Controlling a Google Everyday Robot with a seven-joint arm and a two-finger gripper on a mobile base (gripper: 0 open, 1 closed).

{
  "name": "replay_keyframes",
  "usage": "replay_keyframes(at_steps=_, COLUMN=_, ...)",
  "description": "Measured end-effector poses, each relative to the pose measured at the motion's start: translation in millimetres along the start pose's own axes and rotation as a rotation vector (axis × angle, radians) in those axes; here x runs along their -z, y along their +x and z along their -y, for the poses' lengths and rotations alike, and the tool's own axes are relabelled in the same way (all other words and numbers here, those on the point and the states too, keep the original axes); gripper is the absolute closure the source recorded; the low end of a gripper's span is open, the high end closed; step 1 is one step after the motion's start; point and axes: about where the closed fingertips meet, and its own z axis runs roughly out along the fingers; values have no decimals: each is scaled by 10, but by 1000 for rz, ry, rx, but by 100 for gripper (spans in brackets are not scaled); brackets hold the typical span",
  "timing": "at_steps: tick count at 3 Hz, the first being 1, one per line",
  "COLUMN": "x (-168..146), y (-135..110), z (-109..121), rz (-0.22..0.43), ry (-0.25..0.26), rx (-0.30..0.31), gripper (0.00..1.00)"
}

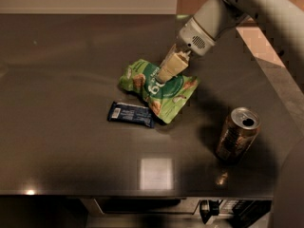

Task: Move green rice chip bag near rxbar blueberry

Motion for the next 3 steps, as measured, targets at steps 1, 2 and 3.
replay_keyframes(at_steps=1, x=-27, y=-18, z=20, rz=5, ry=2, rx=1, gripper=12)
replay_keyframes(at_steps=2, x=-51, y=-33, z=36, rz=8, ry=4, rx=1, gripper=0)
replay_keyframes(at_steps=3, x=-51, y=-33, z=37, rz=8, ry=4, rx=1, gripper=0)
